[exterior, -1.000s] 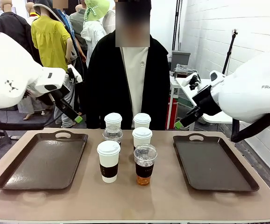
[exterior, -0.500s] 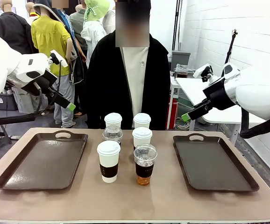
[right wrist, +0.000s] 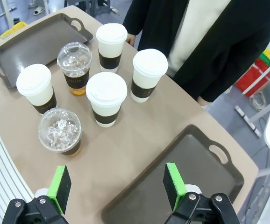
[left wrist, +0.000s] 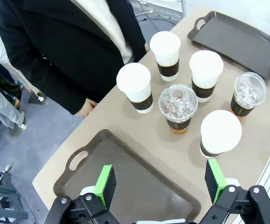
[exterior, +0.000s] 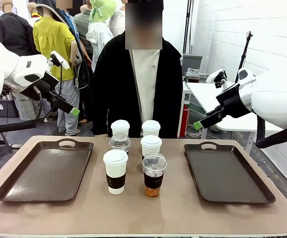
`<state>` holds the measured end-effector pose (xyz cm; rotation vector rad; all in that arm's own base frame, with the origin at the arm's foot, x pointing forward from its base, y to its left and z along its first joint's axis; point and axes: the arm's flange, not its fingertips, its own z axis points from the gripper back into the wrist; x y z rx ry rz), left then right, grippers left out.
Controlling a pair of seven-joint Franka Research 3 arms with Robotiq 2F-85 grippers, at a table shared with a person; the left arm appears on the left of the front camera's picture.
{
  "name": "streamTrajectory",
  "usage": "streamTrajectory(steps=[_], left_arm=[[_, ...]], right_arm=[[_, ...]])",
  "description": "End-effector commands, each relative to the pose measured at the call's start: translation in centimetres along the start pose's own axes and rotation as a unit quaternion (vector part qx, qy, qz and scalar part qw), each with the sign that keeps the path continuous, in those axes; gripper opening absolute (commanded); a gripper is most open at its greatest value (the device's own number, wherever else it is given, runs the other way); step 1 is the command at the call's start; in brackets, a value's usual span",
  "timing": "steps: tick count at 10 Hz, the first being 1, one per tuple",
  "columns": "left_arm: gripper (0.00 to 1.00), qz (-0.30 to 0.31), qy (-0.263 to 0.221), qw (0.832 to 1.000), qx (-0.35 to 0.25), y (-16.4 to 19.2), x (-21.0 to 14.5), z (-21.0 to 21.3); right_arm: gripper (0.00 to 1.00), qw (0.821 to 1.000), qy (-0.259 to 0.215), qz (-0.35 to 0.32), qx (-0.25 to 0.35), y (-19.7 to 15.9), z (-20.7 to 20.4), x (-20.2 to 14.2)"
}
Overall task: Distribute the coffee onto the tray.
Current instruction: Pick up one iced Americano and place it on the right Handle tray.
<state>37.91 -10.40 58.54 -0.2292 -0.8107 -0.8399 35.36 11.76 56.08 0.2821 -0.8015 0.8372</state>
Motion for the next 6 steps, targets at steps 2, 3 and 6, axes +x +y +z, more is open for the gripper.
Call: streamTrajectory(steps=[2,3,6], left_arm=[[1.00,0.004,0.002,1.000,-0.002,0.05,0.02,-0.07],[1.00,0.004,0.002,1.000,-0.002,0.05,0.02,-0.07],[1.00,0.004,0.002,1.000,-0.002,0.05,0.02,-0.07]], right_arm=[[1.00,1.000,-0.001,0.000,0.001,-0.03,0.05,0.01],[1.00,1.000,-0.001,0.000,0.001,-0.03,0.05,0.01],[1.00,1.000,-0.001,0.000,0.001,-0.03,0.05,0.01]])
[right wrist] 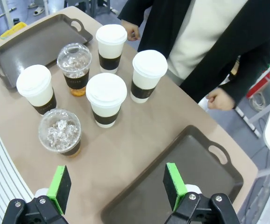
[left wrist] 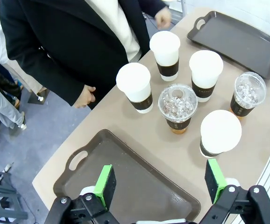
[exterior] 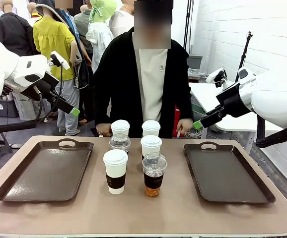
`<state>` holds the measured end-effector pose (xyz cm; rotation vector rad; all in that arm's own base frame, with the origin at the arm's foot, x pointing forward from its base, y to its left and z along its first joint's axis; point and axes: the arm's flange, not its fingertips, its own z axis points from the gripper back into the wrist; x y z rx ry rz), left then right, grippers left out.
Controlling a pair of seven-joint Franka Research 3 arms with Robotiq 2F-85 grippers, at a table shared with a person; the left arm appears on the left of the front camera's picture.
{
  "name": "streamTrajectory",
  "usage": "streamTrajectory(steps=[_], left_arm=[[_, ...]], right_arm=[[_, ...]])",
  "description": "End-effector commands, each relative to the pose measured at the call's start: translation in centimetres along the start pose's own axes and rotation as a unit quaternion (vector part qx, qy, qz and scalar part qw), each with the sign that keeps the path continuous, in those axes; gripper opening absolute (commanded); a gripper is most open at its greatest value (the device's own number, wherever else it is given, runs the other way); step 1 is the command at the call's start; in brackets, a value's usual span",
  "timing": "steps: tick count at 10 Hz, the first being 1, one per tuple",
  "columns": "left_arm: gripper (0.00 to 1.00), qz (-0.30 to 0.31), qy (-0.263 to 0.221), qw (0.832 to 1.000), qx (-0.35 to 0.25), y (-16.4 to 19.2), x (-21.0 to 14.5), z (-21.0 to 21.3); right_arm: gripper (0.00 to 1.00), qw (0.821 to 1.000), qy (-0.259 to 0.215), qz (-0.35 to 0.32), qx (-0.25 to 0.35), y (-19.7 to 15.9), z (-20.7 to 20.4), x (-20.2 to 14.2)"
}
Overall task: Distribute the coffee onto the tray.
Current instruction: Pick up one iced Americano and place it on the right Handle tray.
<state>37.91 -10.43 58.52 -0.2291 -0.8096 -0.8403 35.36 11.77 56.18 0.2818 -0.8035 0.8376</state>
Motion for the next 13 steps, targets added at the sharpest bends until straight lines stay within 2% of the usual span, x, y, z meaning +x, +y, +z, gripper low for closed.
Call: streamTrajectory(steps=[1,13], left_arm=[[1.00,0.004,0.001,1.000,-0.001,0.07,0.02,-0.04],[1.00,0.004,0.001,1.000,-0.001,0.07,0.02,-0.04]], right_arm=[[1.00,1.000,0.000,-0.001,0.002,-0.03,-0.01,-0.07],[1.00,1.000,0.000,-0.001,0.002,-0.03,-0.01,-0.07]])
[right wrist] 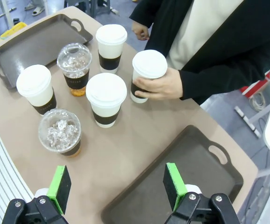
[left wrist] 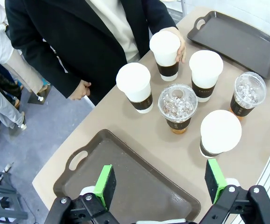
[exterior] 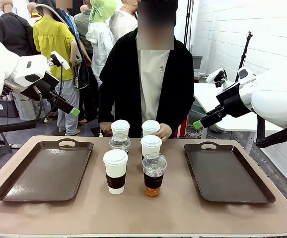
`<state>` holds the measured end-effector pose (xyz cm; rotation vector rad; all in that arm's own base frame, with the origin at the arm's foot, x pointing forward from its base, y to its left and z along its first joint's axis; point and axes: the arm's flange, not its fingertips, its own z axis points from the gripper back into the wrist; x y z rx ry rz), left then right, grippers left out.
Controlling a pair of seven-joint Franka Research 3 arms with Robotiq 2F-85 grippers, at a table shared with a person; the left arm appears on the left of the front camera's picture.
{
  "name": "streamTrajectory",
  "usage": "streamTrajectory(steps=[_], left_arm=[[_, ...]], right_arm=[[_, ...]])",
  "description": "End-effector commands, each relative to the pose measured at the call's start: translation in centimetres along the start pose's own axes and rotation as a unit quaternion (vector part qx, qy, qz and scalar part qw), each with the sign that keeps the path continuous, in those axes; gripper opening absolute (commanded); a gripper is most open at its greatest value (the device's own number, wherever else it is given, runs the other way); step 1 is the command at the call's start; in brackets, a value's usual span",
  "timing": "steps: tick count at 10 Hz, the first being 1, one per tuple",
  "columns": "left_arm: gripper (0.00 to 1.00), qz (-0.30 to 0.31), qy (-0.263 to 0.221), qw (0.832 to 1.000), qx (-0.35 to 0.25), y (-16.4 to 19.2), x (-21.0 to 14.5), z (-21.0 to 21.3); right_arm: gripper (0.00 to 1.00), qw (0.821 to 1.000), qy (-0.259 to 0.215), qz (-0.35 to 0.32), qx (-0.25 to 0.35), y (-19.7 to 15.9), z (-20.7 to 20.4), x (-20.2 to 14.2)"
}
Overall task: Distribute the coffee onto the tray.
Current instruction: Pick up one iced Americano and place it on the right Handle tray.
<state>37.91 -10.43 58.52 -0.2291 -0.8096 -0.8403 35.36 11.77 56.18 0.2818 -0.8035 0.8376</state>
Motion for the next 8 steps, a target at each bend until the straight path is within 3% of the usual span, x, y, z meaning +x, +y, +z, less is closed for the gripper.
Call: streamTrajectory(steps=[1,8], left_arm=[[1.00,0.004,0.001,1.000,-0.001,0.07,0.02,-0.04],[1.00,0.004,0.001,1.000,-0.001,0.07,0.02,-0.04]], right_arm=[[1.00,1.000,0.000,-0.001,0.002,-0.03,-0.01,-0.07],[1.00,1.000,0.000,0.000,0.000,0.00,0.00,0.00]])
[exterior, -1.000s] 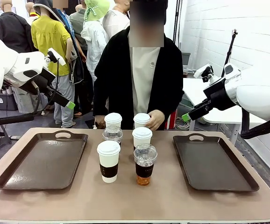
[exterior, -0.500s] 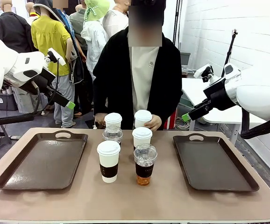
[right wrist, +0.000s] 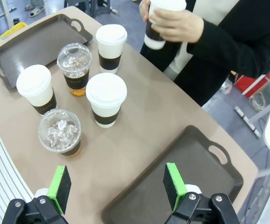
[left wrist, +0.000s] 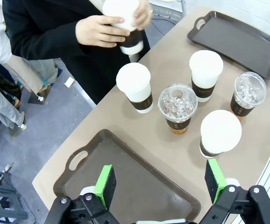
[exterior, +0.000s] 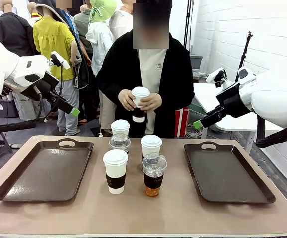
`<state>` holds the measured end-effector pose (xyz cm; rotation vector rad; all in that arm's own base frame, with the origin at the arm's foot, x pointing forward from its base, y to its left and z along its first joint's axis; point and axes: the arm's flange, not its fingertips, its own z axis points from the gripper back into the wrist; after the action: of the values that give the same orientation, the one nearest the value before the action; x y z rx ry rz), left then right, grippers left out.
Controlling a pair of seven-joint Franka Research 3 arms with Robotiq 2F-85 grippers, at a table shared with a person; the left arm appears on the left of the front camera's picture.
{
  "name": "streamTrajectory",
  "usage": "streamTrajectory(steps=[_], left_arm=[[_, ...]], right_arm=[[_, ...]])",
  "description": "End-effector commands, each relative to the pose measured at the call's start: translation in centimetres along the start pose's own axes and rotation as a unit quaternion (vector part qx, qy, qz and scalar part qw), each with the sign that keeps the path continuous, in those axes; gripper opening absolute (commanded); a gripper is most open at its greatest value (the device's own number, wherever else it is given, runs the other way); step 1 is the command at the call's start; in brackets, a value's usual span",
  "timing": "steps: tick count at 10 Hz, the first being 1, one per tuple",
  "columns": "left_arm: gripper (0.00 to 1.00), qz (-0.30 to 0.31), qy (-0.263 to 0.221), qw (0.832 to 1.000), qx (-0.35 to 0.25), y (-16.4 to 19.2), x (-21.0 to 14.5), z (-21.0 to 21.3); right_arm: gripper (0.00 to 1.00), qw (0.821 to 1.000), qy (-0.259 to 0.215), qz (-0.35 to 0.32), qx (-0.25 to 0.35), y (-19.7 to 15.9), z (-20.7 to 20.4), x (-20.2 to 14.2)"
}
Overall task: Distribute the coffee onto the tray.
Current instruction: Pick up one iced Americano and place it on the right Handle tray.
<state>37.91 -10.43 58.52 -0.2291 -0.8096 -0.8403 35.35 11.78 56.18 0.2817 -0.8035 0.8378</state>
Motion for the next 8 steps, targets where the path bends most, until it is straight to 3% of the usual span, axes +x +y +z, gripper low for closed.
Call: streamTrajectory(steps=[1,4,7,8], left_arm=[[1.00,0.004,0.001,1.000,-0.001,0.1,0.0,0.0],[1.00,0.004,0.001,1.000,-0.001,0.1,0.0,0.0],[1.00,0.004,0.001,1.000,-0.001,0.1,0.0,0.0],[1.00,0.004,0.001,1.000,-0.001,0.1,0.0,0.0]], right_arm=[[1.00,1.000,0.018,0.009,0.008,-0.2,-0.1,0.5],[1.00,0.996,0.069,0.043,0.021,-1.1,-0.4,1.9],[1.00,0.979,0.120,0.118,0.110,-2.1,-1.1,2.0],[1.00,0.974,0.103,0.149,0.133,-2.2,-1.3,1.9]])
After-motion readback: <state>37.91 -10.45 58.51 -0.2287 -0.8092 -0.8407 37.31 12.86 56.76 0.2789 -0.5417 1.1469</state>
